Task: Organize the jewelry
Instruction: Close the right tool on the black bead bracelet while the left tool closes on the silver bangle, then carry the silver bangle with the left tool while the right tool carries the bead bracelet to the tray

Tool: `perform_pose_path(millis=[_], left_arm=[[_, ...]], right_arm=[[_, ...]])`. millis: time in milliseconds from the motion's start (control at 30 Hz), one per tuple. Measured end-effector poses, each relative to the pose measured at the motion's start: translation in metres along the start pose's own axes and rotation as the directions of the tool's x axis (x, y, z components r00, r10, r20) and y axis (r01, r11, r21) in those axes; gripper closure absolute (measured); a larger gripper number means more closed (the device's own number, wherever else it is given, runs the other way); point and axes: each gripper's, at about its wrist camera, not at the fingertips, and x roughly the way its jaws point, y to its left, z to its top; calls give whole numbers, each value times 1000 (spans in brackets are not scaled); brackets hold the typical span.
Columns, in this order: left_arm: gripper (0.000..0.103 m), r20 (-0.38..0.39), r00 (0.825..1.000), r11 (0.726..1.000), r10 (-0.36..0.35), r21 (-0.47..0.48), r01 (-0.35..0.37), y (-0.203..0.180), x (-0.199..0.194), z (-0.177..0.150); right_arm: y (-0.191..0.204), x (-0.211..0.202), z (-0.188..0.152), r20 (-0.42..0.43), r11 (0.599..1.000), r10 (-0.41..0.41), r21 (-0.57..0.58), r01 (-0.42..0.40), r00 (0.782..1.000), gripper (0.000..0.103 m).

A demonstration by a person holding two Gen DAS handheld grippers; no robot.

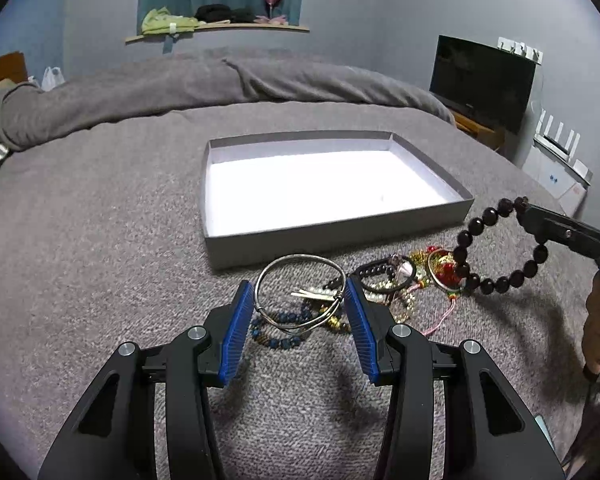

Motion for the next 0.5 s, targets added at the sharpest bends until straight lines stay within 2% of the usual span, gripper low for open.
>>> perform_pose_path(millis=[167,500], left_arm=[[55,10,1000,1000,4,-2,-4,-2,0,9],[55,33,999,999,40,6,-40,-3,10,32]], right_arm=[[6,2,6,29,994,-77,-71,79,997,89],[-2,-5,44,133,981,-153,-98,167,979,89]])
